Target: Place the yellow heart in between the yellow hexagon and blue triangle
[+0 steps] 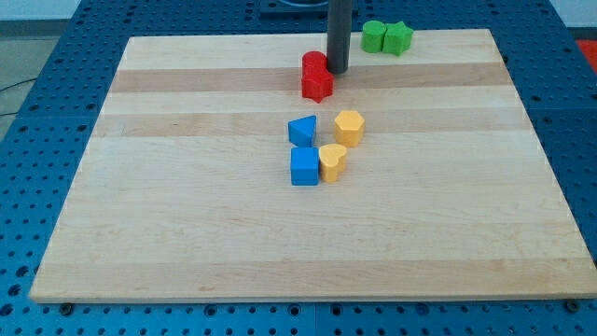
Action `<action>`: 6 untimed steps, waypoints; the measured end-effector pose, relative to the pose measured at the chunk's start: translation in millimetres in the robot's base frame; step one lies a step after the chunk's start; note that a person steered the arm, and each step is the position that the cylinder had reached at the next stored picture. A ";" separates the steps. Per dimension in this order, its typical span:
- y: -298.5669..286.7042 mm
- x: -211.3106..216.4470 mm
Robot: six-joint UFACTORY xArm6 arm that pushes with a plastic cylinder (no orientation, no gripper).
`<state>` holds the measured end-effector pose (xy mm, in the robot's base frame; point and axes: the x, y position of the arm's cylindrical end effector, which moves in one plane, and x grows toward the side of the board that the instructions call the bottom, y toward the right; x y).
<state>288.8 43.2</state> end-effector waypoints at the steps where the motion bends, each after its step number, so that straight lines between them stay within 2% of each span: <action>1: 0.1 36.8; 2: 42.9 70.4; 3: 80.2 158.5; 4: 24.9 244.8; 5: -17.7 218.6; 6: -18.5 177.9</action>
